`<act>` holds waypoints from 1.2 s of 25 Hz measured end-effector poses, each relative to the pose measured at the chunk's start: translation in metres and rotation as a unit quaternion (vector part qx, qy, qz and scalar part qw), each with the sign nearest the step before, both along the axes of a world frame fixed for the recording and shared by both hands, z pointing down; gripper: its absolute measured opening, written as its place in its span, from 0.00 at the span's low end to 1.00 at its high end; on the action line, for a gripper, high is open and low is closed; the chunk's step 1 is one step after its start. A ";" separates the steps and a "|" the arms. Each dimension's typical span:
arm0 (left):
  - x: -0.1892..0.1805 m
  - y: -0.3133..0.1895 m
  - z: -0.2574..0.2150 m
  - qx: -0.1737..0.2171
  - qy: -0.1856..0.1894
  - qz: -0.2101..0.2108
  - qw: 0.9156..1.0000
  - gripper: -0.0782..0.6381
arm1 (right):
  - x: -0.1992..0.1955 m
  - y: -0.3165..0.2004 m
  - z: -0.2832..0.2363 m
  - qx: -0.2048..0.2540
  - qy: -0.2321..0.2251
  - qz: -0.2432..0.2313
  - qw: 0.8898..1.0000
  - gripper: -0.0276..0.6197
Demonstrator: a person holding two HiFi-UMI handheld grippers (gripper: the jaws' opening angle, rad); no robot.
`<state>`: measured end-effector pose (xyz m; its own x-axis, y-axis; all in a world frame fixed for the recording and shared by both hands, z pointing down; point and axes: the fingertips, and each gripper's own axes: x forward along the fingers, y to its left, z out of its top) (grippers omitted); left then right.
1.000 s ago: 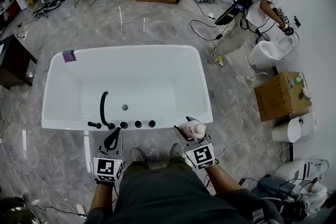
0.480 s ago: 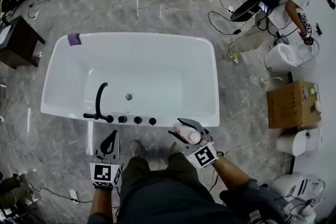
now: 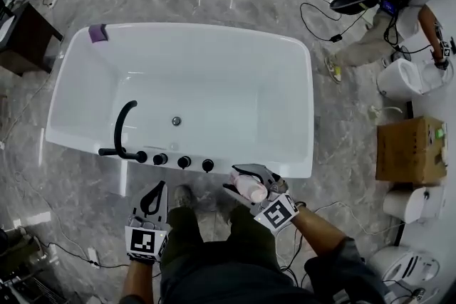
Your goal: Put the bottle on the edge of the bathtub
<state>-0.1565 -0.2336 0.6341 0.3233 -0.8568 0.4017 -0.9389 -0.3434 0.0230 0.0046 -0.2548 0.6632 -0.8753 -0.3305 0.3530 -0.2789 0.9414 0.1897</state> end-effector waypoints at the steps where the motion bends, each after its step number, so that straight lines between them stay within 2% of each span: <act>1: 0.002 -0.001 0.010 -0.003 -0.001 0.001 1.000 0.11 | -0.002 -0.002 0.010 -0.001 0.000 -0.006 1.000 0.39; 9: 0.009 -0.009 0.085 -0.013 -0.009 -0.001 1.000 0.11 | -0.013 -0.006 0.094 -0.012 0.001 -0.056 0.998 0.39; 16: 0.016 -0.015 0.128 -0.021 -0.006 0.005 1.000 0.11 | -0.016 -0.013 0.154 -0.024 0.003 -0.079 0.997 0.39; 30: 0.014 -0.020 0.186 -0.032 -0.006 -0.007 0.999 0.11 | -0.020 -0.015 0.224 -0.034 0.004 -0.100 0.994 0.39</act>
